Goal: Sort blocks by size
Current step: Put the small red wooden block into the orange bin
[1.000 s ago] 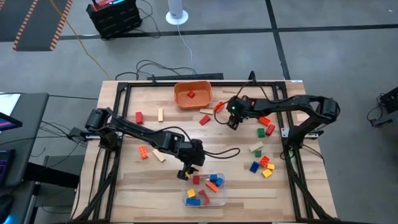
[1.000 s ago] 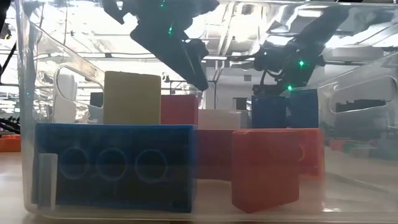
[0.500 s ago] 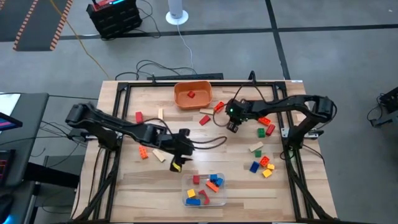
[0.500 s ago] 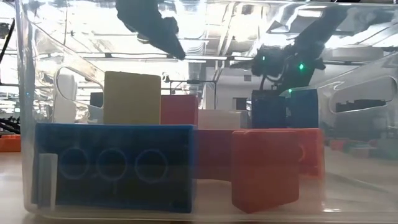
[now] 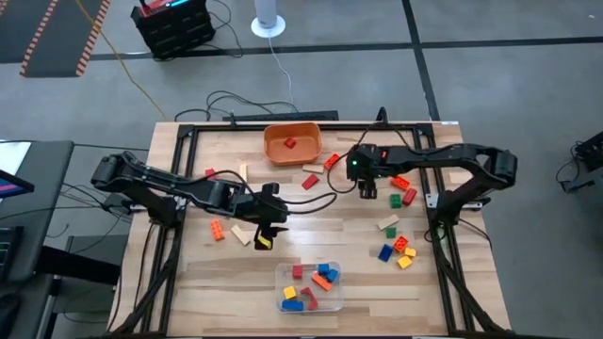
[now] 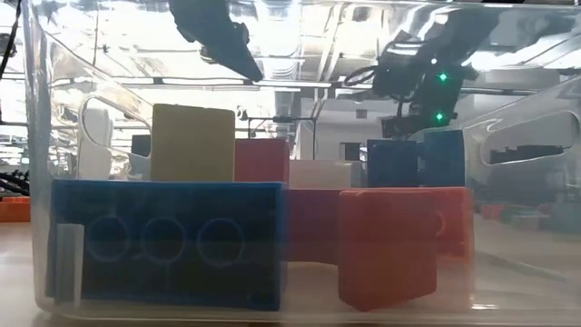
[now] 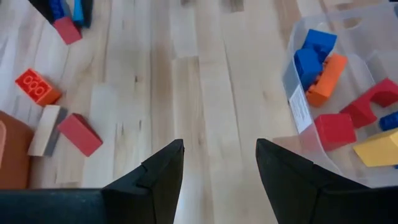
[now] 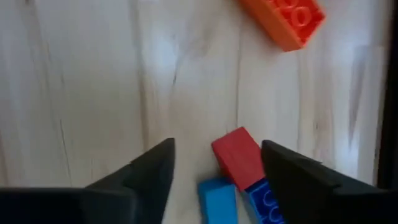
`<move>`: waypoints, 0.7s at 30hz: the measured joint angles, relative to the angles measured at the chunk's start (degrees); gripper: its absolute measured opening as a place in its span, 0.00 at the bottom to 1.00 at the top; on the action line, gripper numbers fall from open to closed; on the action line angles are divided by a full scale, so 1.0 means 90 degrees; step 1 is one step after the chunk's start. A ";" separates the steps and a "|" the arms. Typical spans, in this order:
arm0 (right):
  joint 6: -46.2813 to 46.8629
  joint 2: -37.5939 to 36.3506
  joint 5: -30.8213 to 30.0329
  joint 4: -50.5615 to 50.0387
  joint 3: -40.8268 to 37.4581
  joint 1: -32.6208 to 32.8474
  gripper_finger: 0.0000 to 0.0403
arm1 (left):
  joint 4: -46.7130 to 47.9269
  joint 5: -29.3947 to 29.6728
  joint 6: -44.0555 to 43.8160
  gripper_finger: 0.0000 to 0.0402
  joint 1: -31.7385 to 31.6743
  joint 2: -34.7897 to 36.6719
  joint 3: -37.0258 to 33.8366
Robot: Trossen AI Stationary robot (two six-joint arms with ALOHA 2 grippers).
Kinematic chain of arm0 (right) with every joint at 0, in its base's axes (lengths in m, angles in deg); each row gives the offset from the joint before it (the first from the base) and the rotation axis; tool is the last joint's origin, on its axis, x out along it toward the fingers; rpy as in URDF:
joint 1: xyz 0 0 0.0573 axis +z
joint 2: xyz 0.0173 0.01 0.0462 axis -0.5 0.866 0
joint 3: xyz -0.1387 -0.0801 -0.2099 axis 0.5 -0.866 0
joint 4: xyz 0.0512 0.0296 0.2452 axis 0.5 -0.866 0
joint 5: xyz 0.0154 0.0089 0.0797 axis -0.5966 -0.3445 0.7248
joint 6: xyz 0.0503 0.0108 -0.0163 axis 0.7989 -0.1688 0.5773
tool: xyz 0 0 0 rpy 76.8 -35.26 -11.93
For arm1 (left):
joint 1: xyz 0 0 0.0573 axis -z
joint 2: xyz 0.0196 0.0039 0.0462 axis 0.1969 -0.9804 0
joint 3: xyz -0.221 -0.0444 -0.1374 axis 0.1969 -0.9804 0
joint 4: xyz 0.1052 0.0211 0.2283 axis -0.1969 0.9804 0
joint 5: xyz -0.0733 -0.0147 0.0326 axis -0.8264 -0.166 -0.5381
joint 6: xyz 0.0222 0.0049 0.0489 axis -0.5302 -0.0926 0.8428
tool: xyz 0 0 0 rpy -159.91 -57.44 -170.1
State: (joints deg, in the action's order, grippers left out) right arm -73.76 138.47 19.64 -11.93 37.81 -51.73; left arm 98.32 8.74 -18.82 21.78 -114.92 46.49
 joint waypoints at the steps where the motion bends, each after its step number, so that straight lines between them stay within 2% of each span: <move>1: -0.0197 0.0082 0.0000 -0.0054 0.0081 -0.0052 0.74 | 0.0007 -0.0001 0.0016 0.48 -0.0032 0.0000 0.0000; 6: -0.0937 0.0569 -0.0005 -0.0489 0.0590 -0.0423 0.83 | 0.0219 0.0002 0.0027 0.48 -0.0091 -0.0002 0.0000; 14: -0.1357 0.1376 0.0187 -0.1352 0.1234 -0.0909 0.79 | 0.0811 0.0000 0.0036 0.48 -0.0086 -0.0002 0.0000; 21: -0.1560 0.1856 0.0202 -0.1388 0.1299 -0.0987 0.78 | 0.0785 -0.0002 0.0030 0.48 -0.0086 -0.0007 -0.0286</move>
State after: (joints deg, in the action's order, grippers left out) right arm -87.80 155.18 21.45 -24.43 49.50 -60.62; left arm 105.38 8.71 -18.55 21.01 -114.99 43.92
